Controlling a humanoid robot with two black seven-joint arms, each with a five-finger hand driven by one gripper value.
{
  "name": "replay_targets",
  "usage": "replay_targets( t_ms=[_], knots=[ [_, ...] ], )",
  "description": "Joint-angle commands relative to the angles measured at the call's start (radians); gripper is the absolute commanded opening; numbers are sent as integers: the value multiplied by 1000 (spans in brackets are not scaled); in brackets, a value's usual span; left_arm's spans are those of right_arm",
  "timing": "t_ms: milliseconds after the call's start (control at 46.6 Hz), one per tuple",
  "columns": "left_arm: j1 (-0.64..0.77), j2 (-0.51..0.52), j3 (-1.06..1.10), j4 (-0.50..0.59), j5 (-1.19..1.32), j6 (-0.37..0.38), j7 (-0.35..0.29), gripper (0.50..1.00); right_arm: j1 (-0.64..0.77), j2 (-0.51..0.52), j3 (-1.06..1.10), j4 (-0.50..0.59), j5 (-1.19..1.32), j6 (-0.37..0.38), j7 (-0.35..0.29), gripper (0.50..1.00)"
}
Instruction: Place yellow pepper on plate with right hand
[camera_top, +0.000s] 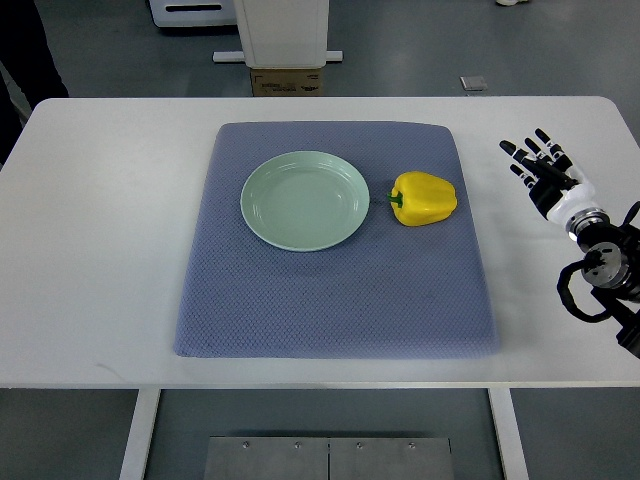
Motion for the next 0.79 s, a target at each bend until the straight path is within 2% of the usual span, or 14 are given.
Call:
replay_targets(
  t_ms=[0,772],
  knots=[
    [0,0,0,0,1,0,0,1000,0,0,0,0,0,0,-1,1000],
    [0,0,0,0,1,0,0,1000,50,20,1,-70,0,-14,14,1000]
  ],
)
